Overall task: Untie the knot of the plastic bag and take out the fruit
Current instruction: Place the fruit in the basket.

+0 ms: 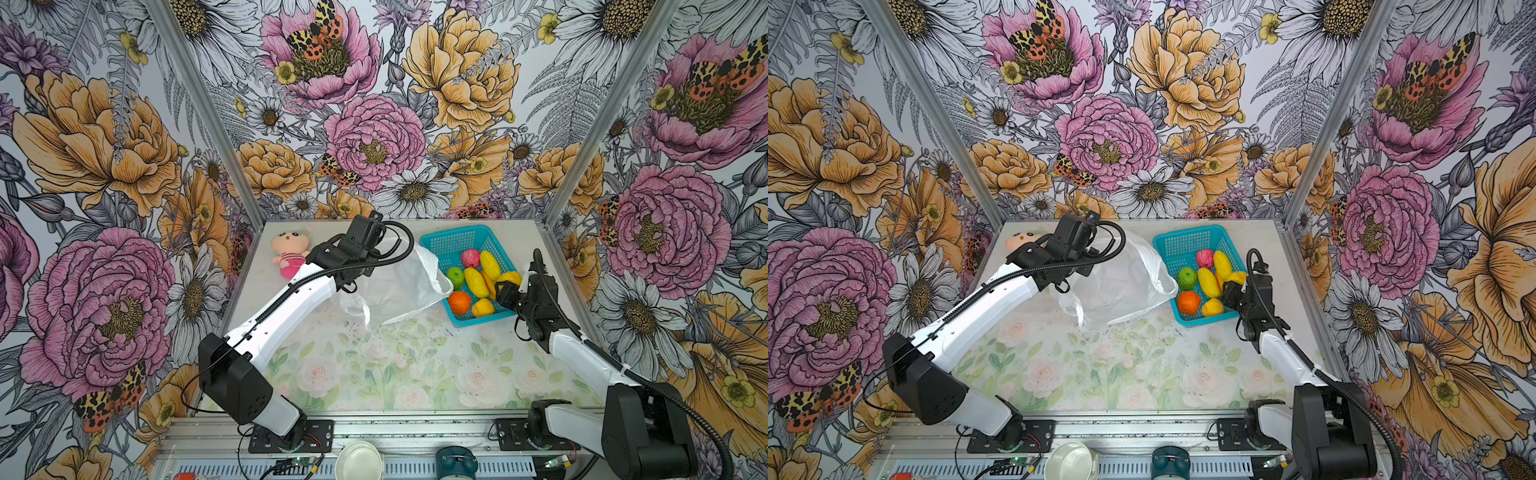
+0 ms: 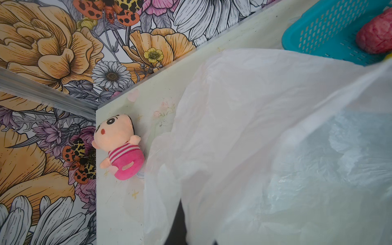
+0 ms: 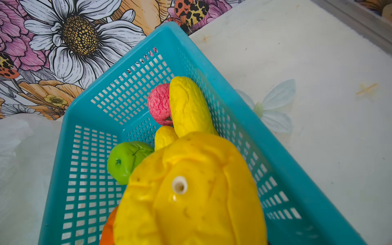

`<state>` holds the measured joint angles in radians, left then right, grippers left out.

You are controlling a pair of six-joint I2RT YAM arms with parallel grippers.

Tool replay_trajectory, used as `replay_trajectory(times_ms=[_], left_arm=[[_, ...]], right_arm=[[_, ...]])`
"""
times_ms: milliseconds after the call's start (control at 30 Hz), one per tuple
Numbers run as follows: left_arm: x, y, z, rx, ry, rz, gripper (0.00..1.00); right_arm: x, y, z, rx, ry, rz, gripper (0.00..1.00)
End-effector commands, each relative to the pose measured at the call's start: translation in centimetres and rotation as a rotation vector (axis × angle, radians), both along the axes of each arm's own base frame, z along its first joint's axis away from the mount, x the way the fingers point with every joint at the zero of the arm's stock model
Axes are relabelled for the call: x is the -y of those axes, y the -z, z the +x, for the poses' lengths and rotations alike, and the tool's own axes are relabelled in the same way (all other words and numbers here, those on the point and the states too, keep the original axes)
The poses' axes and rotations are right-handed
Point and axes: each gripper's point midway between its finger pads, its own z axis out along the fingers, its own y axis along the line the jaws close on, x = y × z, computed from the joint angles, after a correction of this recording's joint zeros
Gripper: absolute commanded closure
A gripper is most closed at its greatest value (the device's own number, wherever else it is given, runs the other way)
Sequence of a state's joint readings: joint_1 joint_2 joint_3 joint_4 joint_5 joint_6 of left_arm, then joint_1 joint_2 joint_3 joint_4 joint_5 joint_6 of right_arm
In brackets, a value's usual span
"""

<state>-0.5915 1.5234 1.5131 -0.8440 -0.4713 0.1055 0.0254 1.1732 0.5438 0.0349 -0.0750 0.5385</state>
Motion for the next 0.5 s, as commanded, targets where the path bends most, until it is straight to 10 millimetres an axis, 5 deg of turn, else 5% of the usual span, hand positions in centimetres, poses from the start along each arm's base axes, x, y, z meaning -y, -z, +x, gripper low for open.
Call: replay_trajectory(times_ms=[0,467], left_arm=[[-0.2,-1.8,0.2,0.036,-0.005,-0.008,1.0],[-0.9,-2.3,0.4,0.021,-0.017,-0.104,1.0]], right_arm=[[1.2,-0.4,-0.4,0.008,0.043,-0.041,0.44],[1.3,-1.6,0.0,0.055,0.058,-0.041,0.32]])
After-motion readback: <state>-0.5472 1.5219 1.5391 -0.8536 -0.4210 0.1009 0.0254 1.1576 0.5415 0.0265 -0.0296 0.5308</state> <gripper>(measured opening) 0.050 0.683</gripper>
